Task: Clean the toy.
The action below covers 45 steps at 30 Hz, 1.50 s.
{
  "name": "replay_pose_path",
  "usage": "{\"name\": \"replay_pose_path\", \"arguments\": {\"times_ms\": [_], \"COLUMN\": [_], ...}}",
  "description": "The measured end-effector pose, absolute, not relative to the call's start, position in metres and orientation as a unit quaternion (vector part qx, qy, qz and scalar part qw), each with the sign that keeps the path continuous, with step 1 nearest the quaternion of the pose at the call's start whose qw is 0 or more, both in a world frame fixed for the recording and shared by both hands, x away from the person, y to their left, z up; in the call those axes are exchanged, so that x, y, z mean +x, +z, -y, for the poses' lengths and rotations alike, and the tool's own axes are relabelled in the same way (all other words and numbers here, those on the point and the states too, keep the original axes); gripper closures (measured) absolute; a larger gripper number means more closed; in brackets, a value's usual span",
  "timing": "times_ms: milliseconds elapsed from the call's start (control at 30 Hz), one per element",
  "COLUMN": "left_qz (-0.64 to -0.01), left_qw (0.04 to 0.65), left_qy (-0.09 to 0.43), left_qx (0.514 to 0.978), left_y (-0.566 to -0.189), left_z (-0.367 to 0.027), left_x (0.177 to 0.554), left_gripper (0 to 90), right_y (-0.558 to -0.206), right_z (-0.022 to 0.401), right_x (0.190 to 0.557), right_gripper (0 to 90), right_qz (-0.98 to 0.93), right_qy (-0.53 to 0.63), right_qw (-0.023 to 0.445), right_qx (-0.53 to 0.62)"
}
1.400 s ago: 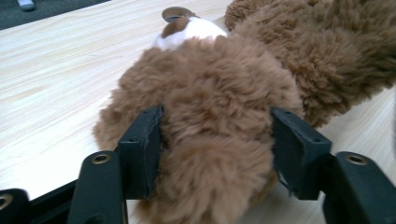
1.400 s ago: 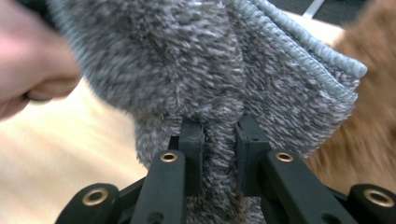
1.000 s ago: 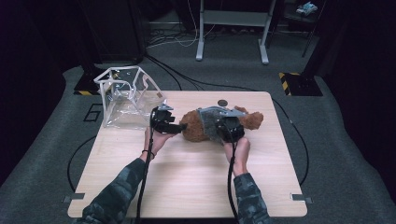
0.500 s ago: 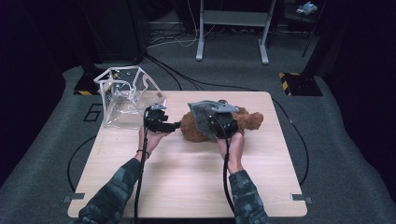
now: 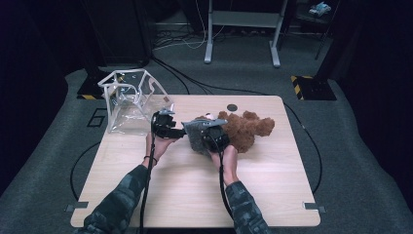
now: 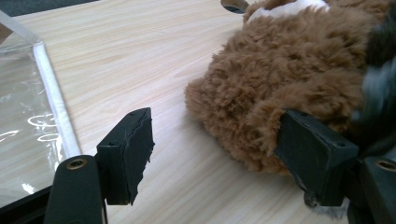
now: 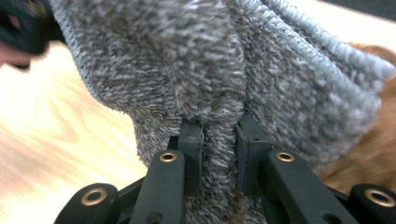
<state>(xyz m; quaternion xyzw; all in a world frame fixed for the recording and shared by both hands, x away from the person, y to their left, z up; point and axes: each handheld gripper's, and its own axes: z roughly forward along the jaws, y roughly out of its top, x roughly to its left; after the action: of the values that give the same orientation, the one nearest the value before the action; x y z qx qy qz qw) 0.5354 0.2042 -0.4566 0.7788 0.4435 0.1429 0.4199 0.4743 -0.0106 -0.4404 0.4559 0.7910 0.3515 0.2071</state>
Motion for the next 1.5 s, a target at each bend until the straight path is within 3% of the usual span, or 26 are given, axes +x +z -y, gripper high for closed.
{"name": "replay_pose_path", "arguments": {"times_ms": [467,567,733,900,1033,1500], "left_qz": [-0.463,-0.463,-0.460,-0.446,-0.444,-0.446], "left_qw": [0.417,0.418,0.421,0.412,0.414,0.412], "left_qy": [0.142,0.142,0.145,0.149,0.150,0.148], "left_qx": [0.769,0.769,0.768,0.781,0.781,0.781], "left_y": [-0.465,-0.466,-0.466,-0.464,-0.463,-0.464], "left_z": [-0.215,-0.217,-0.217,-0.214,-0.212,-0.210], "left_x": [0.536,0.535,0.536,0.535,0.535,0.536], "left_gripper": [26.6,26.1,24.5,22.9,22.2,22.1], "right_y": [-0.488,-0.472,-0.417,-0.394,-0.412,-0.474], "right_z": [0.009,0.015,0.033,0.042,0.037,0.012], "right_x": [0.480,0.472,0.462,0.480,0.493,0.477], "right_gripper": [75.2,75.1,75.0,74.6,74.8,74.9], "right_qz": [-0.815,-0.815,-0.790,-0.769,-0.773,-0.809], "right_qy": [0.313,0.319,0.361,0.375,0.358,0.321], "right_qw": [0.136,0.147,0.194,0.221,0.202,0.158], "right_qx": [0.469,0.460,0.455,0.469,0.484,0.466]}}
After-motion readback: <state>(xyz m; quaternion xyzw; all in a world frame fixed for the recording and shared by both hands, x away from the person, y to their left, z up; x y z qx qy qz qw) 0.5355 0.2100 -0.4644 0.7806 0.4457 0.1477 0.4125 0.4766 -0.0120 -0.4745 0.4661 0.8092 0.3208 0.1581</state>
